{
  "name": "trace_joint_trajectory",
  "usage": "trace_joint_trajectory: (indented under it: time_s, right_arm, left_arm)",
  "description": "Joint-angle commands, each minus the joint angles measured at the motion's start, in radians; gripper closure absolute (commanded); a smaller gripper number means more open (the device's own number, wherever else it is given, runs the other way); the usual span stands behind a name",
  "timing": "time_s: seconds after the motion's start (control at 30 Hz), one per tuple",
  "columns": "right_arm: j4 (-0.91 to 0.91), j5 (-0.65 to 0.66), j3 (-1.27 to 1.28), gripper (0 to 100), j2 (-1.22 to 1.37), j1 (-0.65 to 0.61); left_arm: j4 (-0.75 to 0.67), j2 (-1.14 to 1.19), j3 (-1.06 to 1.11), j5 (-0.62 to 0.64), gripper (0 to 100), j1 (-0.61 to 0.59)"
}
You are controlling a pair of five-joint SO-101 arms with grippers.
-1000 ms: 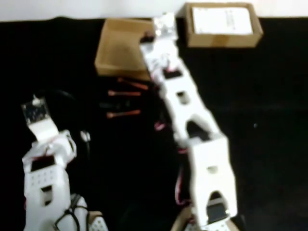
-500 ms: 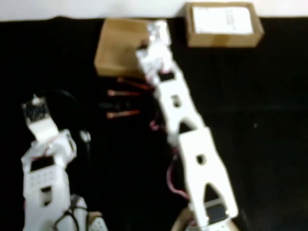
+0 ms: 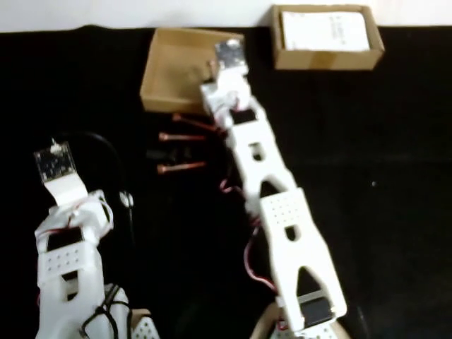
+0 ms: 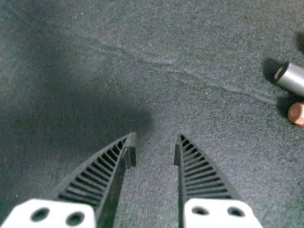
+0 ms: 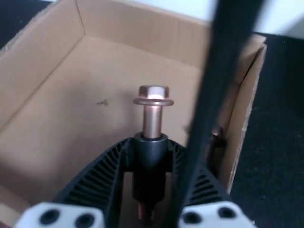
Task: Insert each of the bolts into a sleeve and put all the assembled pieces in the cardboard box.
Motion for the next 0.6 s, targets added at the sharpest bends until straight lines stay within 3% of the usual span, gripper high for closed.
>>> trace_joint_trajectory:
  time_s: [0.0, 0.3, 0.57]
  right_arm:
    - [0.065, -0.006, -0.093, 80.1, -0.015, -0.010]
    - [0.303, -0.006, -0.458, 79.2, -0.015, -0.065]
    - [0.878, -0.049, -0.496, 79.3, -0.249, -0.128]
  left_arm:
    - [-0.012, -0.016, -0.004, 0.003, 85, 0.013]
    - [-0.012, -0.016, -0.004, 0.003, 85, 0.013]
    - [-0.009, -0.016, -0.005, 0.003, 85, 0.013]
